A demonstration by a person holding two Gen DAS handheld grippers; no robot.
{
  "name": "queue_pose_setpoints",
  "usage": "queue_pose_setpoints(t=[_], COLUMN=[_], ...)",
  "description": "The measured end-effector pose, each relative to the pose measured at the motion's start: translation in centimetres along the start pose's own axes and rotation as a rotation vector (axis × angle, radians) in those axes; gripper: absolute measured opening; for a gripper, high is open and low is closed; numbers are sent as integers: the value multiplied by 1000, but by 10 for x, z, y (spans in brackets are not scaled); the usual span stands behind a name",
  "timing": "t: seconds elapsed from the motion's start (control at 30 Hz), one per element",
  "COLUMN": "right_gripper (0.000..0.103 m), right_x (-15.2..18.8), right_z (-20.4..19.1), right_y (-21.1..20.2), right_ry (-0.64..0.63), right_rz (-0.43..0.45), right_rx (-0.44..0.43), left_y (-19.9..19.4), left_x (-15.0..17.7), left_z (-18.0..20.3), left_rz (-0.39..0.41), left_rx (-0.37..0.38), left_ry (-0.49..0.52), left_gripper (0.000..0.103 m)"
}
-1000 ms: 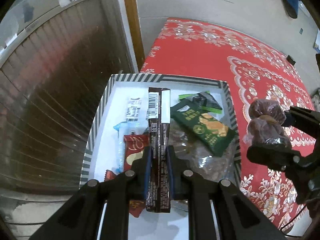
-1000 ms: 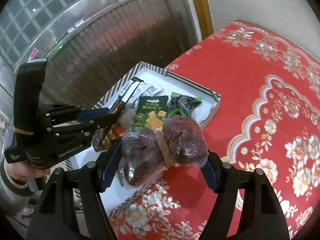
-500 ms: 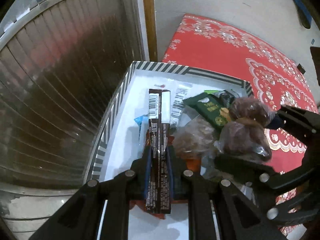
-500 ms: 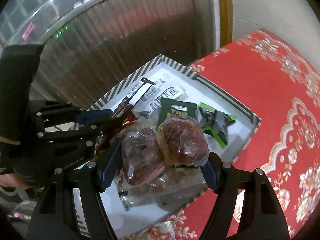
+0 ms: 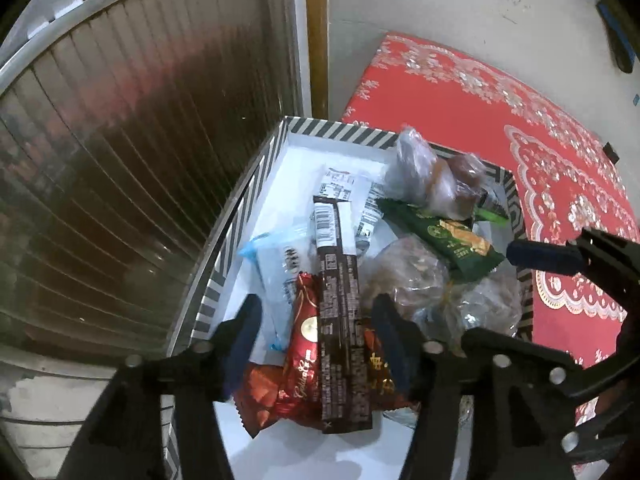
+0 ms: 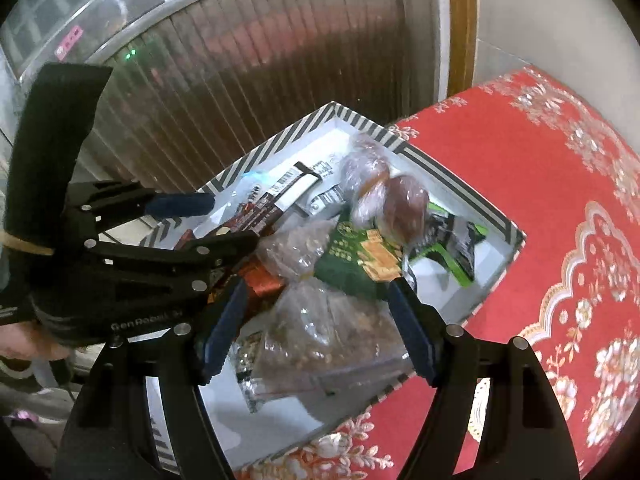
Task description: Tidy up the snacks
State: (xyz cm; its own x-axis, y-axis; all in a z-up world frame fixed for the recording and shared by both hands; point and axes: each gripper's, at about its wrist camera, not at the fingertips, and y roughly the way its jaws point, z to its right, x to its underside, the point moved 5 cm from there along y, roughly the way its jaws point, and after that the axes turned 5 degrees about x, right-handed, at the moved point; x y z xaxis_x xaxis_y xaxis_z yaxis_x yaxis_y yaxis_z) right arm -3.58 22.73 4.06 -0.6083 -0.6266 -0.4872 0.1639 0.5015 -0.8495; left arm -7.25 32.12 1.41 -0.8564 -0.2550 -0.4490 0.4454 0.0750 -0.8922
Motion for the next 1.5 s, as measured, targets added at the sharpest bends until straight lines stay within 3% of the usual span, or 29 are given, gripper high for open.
queue_pose_setpoints(t=[0.37,0.67,0.9,1.27,1.43,1.5], right_gripper=[73,74,74,74,74,74], right_x=[5,9,15,27,31,31], right_z=[12,12,13,15,12,11], right_y=[-27,-43,-42,-38,-32,-32], right_ry=[70,111,144,172,166,163], right_rz=[64,142,143,141,121,121], right_rx=[8,93,132,131,124,119], left_y=[-20,-33,-38,-41,-45,-45], left_x=[-1,3,11,30,33,33], left_z=[6,10,15,12,6,4], left_rz=[57,89,107,96,102,89], left_rx=[-49,-104,-125,-109,-98,-141], left_ry=[-35,-83,-89,-125,-145,-145], left_gripper=[87,91,92,92,97,102])
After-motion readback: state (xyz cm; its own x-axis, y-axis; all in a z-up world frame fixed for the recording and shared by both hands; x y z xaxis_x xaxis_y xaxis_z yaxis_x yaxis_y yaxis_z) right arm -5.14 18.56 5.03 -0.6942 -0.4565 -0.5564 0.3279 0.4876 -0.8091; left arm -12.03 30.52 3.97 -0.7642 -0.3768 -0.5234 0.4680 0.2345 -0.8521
